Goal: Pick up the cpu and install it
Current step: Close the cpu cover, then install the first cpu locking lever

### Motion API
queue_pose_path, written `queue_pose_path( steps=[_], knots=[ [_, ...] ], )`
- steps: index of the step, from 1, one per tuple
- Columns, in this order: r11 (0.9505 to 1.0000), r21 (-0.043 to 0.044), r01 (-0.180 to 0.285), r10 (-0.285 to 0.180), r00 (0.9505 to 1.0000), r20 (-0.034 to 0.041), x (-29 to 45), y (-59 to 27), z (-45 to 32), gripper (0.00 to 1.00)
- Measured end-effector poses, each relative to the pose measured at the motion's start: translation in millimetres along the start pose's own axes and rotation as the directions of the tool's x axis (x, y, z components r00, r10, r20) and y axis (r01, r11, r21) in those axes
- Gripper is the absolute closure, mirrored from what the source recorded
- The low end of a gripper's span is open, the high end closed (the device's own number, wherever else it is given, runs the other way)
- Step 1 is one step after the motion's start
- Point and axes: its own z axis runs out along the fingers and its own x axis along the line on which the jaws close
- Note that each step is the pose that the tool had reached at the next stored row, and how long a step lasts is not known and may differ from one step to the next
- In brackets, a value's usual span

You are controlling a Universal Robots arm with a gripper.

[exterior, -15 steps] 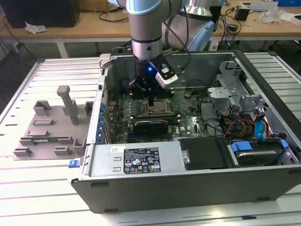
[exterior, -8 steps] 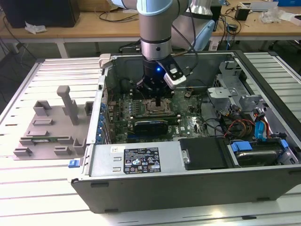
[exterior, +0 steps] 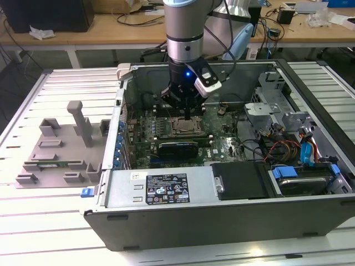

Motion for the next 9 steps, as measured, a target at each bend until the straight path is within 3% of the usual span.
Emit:
queue_pose_path(
  steps=[9],
  knots=[
    [1.0, 0.0, 0.0, 0.0, 1.0, 0.0, 0.0, 0.0, -0.6, 0.89]
  ],
)
